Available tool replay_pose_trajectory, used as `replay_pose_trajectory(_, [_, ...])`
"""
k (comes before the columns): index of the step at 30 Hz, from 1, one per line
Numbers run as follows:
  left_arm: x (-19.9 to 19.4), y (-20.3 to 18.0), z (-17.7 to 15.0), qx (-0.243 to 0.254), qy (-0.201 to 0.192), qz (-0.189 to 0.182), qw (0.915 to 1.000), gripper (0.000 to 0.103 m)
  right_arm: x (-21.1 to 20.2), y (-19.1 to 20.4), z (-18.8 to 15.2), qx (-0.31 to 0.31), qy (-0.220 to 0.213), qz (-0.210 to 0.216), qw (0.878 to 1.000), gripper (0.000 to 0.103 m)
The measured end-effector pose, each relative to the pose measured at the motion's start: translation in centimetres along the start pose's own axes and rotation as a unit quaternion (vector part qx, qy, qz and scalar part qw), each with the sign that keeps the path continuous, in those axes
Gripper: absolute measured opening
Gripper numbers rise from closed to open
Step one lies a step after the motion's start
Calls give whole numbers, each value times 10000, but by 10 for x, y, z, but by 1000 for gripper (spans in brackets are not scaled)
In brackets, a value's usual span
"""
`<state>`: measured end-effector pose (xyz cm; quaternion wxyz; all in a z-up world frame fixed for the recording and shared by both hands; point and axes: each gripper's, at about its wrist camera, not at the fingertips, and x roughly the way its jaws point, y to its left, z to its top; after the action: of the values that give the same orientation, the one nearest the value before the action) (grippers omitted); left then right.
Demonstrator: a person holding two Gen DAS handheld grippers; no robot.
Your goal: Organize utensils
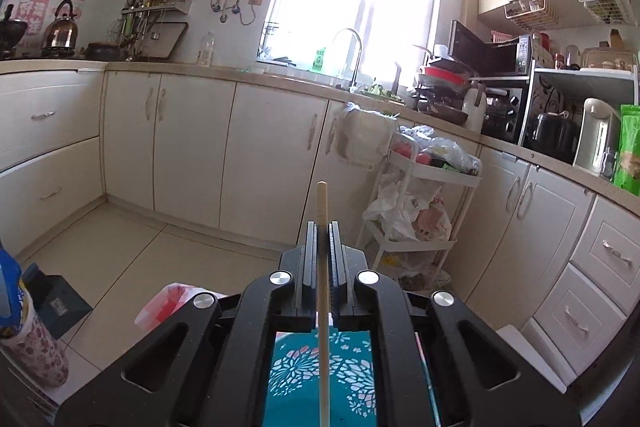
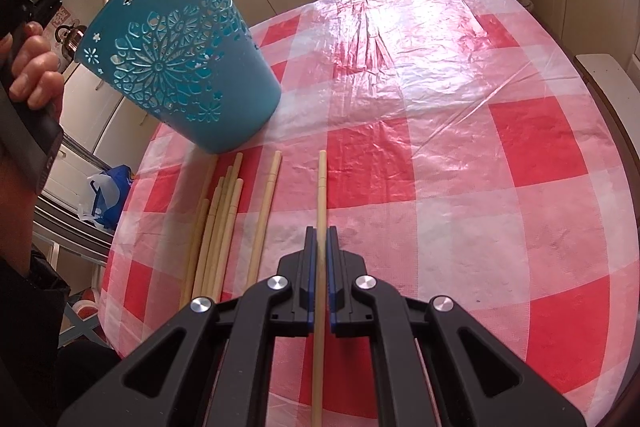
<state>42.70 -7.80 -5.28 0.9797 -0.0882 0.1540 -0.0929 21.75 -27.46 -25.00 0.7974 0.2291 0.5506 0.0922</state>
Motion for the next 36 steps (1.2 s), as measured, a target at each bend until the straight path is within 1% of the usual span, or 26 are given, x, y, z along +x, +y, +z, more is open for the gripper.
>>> replay_pose_trajectory(6, [-4, 8, -28, 245, 560, 146, 9980, 5, 1, 2, 0, 19, 18, 42, 10000, 6])
replay_pose_trajectory(9, [-14, 16, -36, 300, 798, 220, 9961, 11, -1, 3, -1, 21, -21, 50, 10000, 6])
replay_pose_trajectory(11, [-25, 21, -40, 268, 882, 274, 9954, 19, -3, 3, -1, 26, -60, 79, 9999, 6])
replay_pose_trajectory(12, [-34, 24, -39, 231, 912, 287, 9952, 22, -4, 4, -2, 27, -85, 85, 9999, 6])
replay_pose_trajectory(13, [-45, 27, -40, 165, 918, 298, 9952, 29, -6, 4, -2, 29, -117, 89, 9999, 6])
replay_pose_trajectory(14, [-56, 29, -39, 106, 896, 328, 9954, 41, -8, 3, -2, 44, -160, 112, 9998, 6])
replay_pose_trajectory(15, [-67, 31, -38, 49, 857, 384, 9956, 48, -10, 2, -2, 65, -205, 138, 9997, 6])
replay_pose_trajectory(16, [-79, 34, -41, -1, 801, 442, 9958, 58, -12, 1, -2, 96, -260, 184, 9994, 6])
replay_pose_trajectory(17, [-89, 35, -43, -21, 766, 463, 9960, 63, -15, 0, -2, 141, -328, 267, 9990, 6])
replay_pose_trajectory(18, [-96, 37, -45, -14, 749, 492, 9960, 65, -19, -1, -1, 193, -408, 371, 9983, 6])
replay_pose_trajectory(20, [-106, 40, -50, 41, 694, 596, 9958, 71, -28, 0, -1, 231, -610, 531, 9965, 6])
replay_pose_trajectory(21, [-107, 42, -52, 38, 704, 648, 9954, 72, -34, 2, 0, 235, -724, 605, 9953, 6])
replay_pose_trajectory(23, [-107, 50, -51, -139, 847, 613, 9944, 74, -49, 6, 2, 255, -960, 774, 9920, 6])
replay_pose_trajectory(24, [-107, 54, -50, -247, 876, 585, 9941, 75, -58, 10, 5, 247, -1128, 877, 9894, 6])
replay_pose_trajectory(26, [-110, 65, -48, -403, 847, 677, 9933, 81, -79, 21, 13, 215, -1529, 1031, 9826, 6])
replay_pose_trajectory(27, [-109, 69, -46, -488, 859, 699, 9926, 81, -90, 28, 20, 207, -1741, 1130, 9780, 6])
replay_pose_trajectory(31, [-106, 87, -44, -845, 986, 754, 9887, 81, -125, 62, 57, 14, -2453, 1430, 9588, 6])
replay_pose_trajectory(34, [-108, 95, -40, -1027, 961, 795, 9869, 81, -140, 96, 94, -338, -2932, 1450, 9444, 6])
replay_pose_trajectory(36, [-110, 100, -39, -1155, 930, 772, 9859, 82, -140, 116, 117, -496, -3219, 1328, 9361, 6])
